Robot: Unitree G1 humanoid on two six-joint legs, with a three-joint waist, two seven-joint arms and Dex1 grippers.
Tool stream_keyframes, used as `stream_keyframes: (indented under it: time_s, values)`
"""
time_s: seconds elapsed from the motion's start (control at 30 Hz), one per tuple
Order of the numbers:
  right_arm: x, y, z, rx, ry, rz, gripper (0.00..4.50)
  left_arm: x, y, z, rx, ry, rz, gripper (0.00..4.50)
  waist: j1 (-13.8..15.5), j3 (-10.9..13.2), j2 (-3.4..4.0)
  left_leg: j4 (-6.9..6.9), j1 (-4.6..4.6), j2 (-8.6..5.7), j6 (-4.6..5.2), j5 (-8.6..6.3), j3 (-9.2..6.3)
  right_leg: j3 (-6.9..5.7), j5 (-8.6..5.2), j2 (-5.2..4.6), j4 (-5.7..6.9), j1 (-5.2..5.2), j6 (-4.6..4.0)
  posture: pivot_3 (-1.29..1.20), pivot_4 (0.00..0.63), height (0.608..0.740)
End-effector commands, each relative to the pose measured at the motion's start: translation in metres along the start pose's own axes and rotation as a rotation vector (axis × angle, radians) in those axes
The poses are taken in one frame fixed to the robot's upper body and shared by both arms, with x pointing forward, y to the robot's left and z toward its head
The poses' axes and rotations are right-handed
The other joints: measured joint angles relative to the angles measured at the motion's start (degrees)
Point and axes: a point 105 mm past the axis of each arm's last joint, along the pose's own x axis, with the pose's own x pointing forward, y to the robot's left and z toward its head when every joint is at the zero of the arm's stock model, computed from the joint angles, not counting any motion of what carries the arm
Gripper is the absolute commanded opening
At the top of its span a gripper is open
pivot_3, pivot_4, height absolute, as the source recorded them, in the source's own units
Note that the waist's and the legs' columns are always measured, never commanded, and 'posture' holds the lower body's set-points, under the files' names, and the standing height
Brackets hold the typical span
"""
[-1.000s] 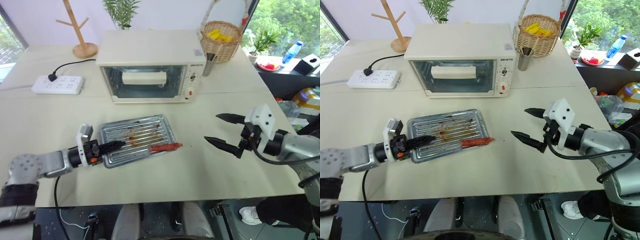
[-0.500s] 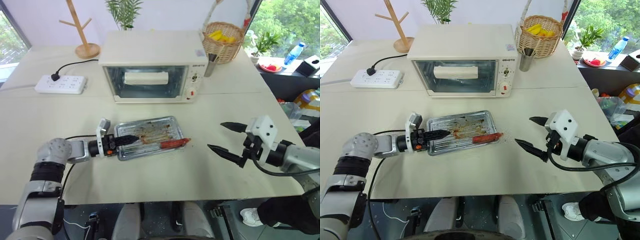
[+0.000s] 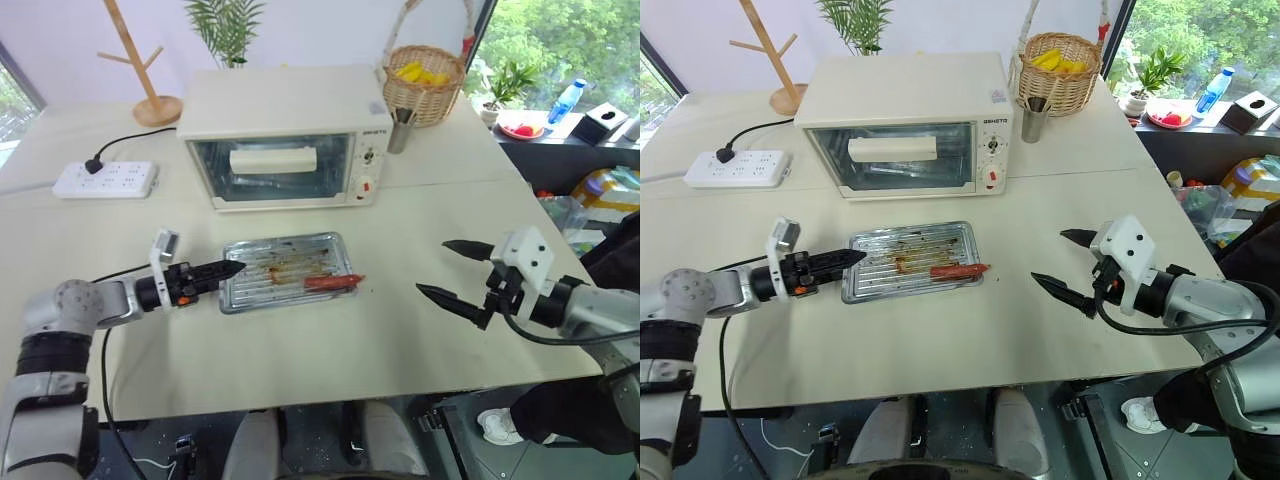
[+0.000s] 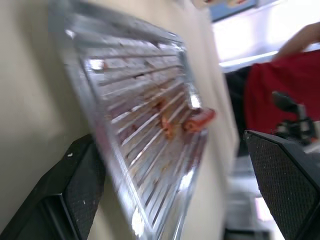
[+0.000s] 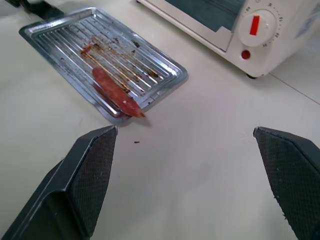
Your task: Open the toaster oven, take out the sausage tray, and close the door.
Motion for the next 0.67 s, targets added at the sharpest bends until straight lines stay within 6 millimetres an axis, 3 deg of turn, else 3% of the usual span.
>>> stream_keyframes:
  time_s: [0.03,0.13,0.3,0.53,0.67]
  values:
    - [0.002,-0.003,0.007,-0.038,-0.026,0.009,4.5,-0.041,0.029,0.0,0.194,0.02,0.256,4.43,-0.03,-0.01,0.01,-0.03,0.0,0.04,0.0,0.0,0.01,0.03,0.01,-0.01,0.0,-0.07,-0.05,0.0,0.15,0.734]
    - [0.004,-0.004,0.008,-0.029,-0.036,0.034,4.5,-0.06,0.017,0.013,0.402,0.013,0.278,4.43,0.21,0.0,0.02,-0.17,-0.02,0.15,-0.01,0.0,0.14,0.08,0.03,-0.02,0.0,-0.26,-0.15,0.0,0.15,0.734]
    - [0.005,-0.001,0.017,-0.014,-0.057,0.134,4.5,-0.082,-0.037,0.033,0.711,0.022,0.156,4.43,0.71,0.16,-0.16,-0.29,-0.21,0.36,-0.01,0.0,0.42,0.07,0.02,-0.01,-0.05,-0.51,-0.24,0.0,0.15,0.734]
    - [0.003,0.001,0.031,0.012,-0.054,0.267,4.5,-0.087,-0.101,0.033,0.982,0.123,-0.004,4.43,1.85,0.24,-0.09,-0.25,-0.66,0.3,-0.03,0.0,0.75,0.07,0.02,-0.13,-0.21,-0.8,-0.23,0.0,0.15,0.734]
    - [0.005,0.0,0.038,0.019,-0.061,0.307,4.5,-0.085,-0.119,0.038,1.054,0.127,-0.035,4.43,1.9,0.24,-0.1,-0.14,-0.87,0.2,-0.03,0.0,0.75,0.05,0.04,-0.01,-0.17,-0.96,-0.19,0.0,0.15,0.734]
